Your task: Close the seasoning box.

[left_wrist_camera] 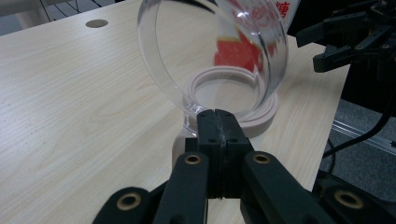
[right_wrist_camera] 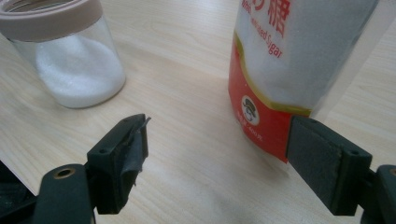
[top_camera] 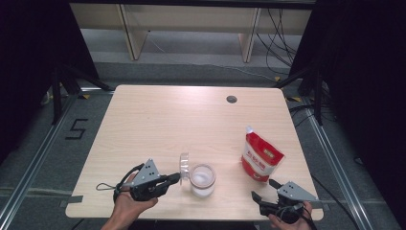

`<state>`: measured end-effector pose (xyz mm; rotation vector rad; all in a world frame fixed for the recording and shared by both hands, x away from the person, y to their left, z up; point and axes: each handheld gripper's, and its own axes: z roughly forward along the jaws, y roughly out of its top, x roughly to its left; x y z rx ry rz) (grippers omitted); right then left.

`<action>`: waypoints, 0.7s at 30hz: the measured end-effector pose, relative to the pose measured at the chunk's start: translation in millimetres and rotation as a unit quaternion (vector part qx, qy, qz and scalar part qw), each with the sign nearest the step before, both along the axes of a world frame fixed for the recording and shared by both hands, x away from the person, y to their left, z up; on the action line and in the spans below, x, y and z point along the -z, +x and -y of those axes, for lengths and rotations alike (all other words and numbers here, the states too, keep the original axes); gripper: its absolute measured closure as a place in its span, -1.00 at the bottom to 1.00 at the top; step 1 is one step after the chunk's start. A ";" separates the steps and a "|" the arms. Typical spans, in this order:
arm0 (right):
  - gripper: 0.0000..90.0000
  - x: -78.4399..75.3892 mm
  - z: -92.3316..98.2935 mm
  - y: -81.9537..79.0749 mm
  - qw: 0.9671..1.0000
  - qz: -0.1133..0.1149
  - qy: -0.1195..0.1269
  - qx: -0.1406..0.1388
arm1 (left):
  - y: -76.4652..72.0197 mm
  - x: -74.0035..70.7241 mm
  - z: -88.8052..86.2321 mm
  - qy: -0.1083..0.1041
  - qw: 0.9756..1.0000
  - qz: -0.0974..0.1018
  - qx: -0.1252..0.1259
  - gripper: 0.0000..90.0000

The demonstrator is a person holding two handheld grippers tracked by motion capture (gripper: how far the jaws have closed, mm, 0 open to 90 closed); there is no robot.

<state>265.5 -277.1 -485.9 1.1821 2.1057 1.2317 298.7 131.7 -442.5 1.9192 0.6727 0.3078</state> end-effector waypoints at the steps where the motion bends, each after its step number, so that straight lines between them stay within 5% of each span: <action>1: -0.51 0.4 0.1 0.5 1.000 0.003 -0.003 0.000 | 0.7 0.1 -0.1 0.003 1.000 0.005 0.002 0.98; 3: -0.51 -0.7 -2.3 -3.0 1.000 -0.014 0.007 0.010 | 0.6 1.0 1.2 -0.002 1.000 0.002 0.003 0.98; 6: -0.51 -0.1 0.1 -0.1 1.000 0.001 -0.004 -0.001 | 0.4 0.7 2.5 0.000 1.000 0.000 0.006 0.96; 9: -0.51 -0.7 -2.2 -2.8 1.000 -0.013 0.008 0.009 | 2.6 0.1 3.1 0.010 1.000 0.010 0.017 0.95; 12: -0.51 0.1 0.4 0.6 1.000 0.004 -0.004 -0.001 | 1.8 1.5 5.6 -0.002 1.000 0.002 0.015 0.89; 14: -0.51 -0.1 0.6 0.5 1.000 0.004 -0.003 -0.002 | 0.9 0.6 4.6 -0.007 1.000 -0.004 0.010 0.75; 17: -0.51 0.0 0.6 0.5 1.000 0.004 -0.003 -0.002 | 3.5 1.1 1.9 -0.012 1.000 -0.024 0.008 0.25; 21: -0.51 -0.3 -1.4 -1.9 1.000 -0.007 0.008 0.011 | 4.0 3.3 -3.6 -0.003 1.000 -0.025 0.009 -0.05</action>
